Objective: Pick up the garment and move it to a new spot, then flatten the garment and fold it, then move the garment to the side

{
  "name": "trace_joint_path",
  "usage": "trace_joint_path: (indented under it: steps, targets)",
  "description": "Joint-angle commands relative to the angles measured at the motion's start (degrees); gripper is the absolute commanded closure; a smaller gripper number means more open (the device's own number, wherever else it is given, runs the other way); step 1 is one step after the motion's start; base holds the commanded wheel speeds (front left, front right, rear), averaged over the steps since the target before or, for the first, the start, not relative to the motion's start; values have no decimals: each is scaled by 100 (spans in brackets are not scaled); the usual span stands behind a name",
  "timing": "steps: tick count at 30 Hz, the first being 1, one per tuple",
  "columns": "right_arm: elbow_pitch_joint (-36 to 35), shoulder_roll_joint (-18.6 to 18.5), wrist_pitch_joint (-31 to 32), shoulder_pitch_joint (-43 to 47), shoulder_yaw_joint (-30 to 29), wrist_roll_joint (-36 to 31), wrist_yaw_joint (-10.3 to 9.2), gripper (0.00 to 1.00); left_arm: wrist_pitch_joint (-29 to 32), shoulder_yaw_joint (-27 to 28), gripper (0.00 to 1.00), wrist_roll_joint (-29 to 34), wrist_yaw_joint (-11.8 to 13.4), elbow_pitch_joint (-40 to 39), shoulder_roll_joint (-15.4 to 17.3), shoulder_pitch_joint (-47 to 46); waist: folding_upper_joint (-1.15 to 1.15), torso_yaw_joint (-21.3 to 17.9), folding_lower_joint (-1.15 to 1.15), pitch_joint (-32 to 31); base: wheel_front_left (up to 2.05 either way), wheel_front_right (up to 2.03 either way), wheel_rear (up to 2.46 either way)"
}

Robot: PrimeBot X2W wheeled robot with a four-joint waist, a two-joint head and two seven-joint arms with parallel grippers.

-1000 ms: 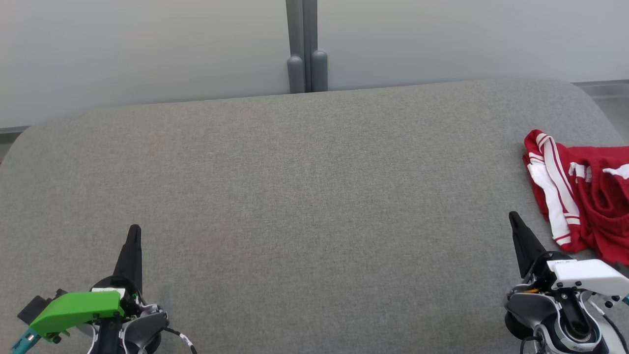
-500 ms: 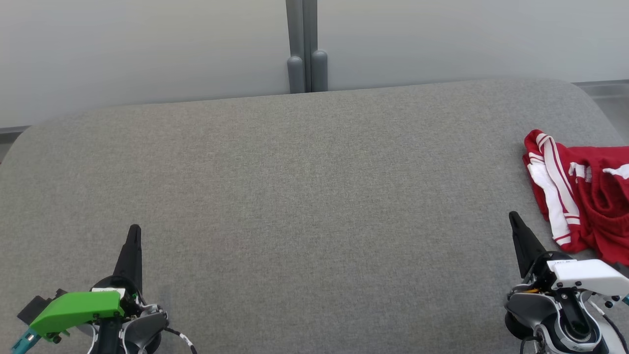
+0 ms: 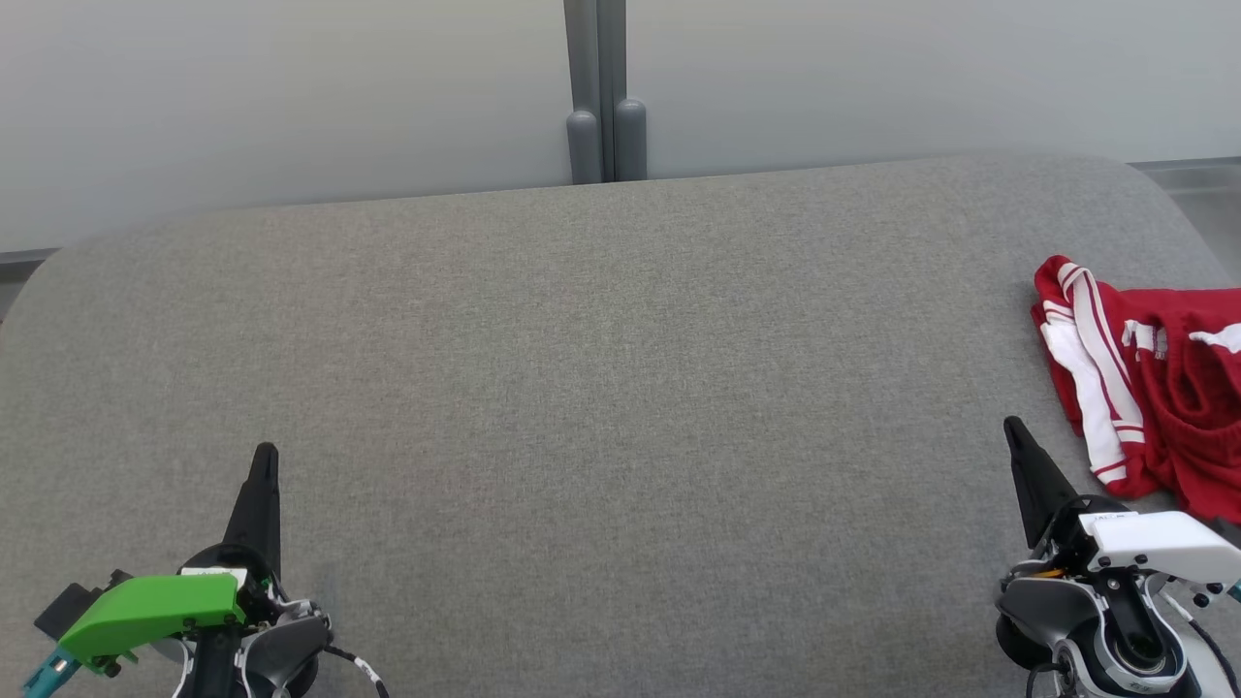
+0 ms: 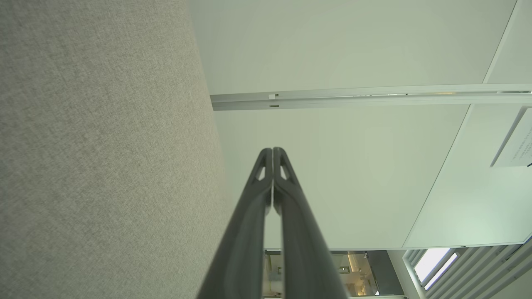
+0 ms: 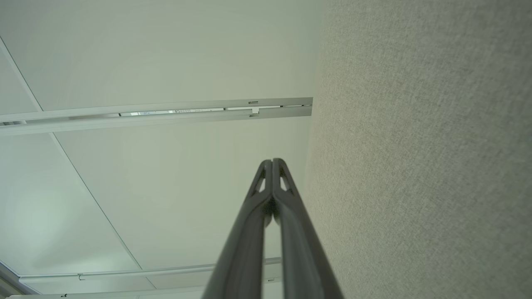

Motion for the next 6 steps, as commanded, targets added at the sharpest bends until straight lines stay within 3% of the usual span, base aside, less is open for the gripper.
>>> trace_joint_path:
  steps: [1, 6]
  targets:
    - [-21, -24, 23, 64, -8, 26, 2, 100, 9, 24, 100, -10, -22, -24, 38, -60, 0, 0, 0, 0, 0, 0, 0]
    - [-21, -24, 24, 64, -7, 26, 2, 100, 9, 24, 100, -10, -22, -24, 38, -60, 0, 0, 0, 0, 0, 0, 0]
